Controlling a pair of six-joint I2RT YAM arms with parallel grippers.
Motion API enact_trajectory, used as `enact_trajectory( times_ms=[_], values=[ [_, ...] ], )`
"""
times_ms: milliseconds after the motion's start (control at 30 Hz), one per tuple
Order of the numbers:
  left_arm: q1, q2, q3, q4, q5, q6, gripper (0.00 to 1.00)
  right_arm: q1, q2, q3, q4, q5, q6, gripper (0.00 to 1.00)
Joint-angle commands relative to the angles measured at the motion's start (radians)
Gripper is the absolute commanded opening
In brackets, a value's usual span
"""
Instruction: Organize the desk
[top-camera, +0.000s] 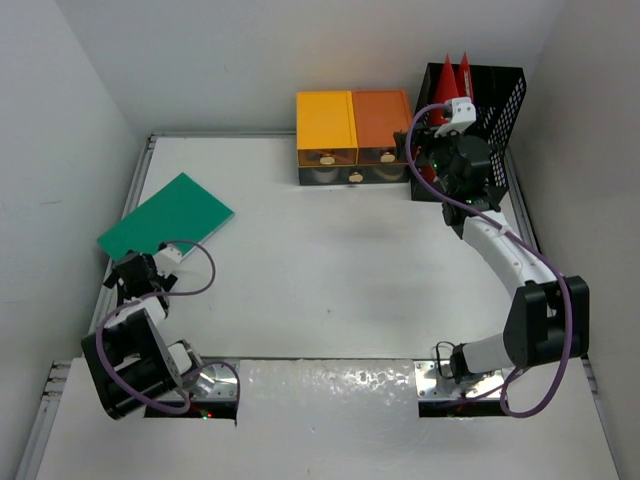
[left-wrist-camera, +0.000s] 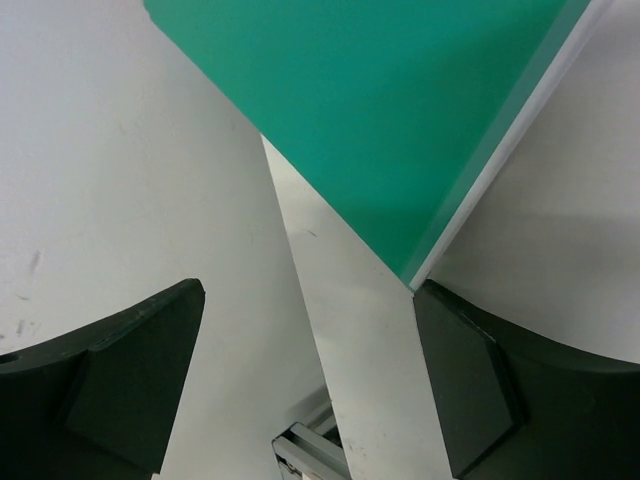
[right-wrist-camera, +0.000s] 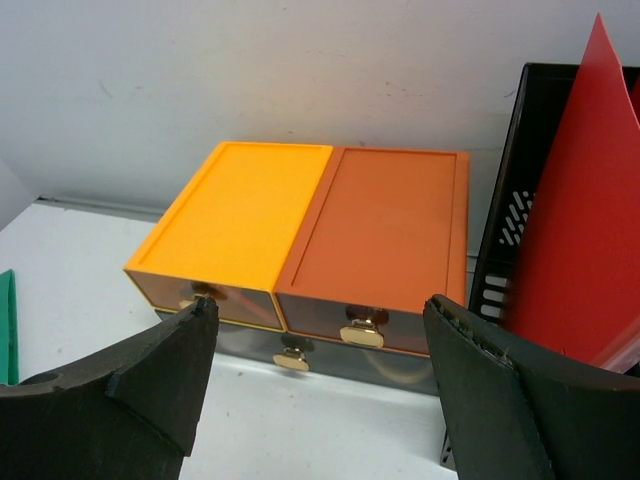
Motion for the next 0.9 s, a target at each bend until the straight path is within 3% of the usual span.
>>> enact_trajectory(
  times_ms=[0, 133, 500, 700, 867],
  values=[
    [0.021, 0.060, 0.036, 0.092, -0.049, -0.001, 0.85, 0.007, -0.049, -0.006, 0.050, -0.015, -0.020, 0.81],
    [0.058, 0.124, 0.075, 0.122, -0.058, -0.018, 0.85, 0.006, -0.057, -0.011, 0.050, -0.014, -0.026, 0.81],
    [0.077, 0.123, 0.102, 0.115, -0.003, -0.044, 0.85, 0.007, -0.060, -0.014, 0.055, -0.023, -0.020, 0.82],
    [0.077, 0.112, 0.102, 0.107, 0.124, -0.041, 0.86, 0.007, -0.063, -0.016, 0.052, -0.017, -0.032, 0.82],
    [0.075, 0.132, 0.108, 0.107, 0.152, -0.036, 0.86, 0.006, -0.064, -0.020, 0.053, -0.017, -0.030, 0.83]
  ],
)
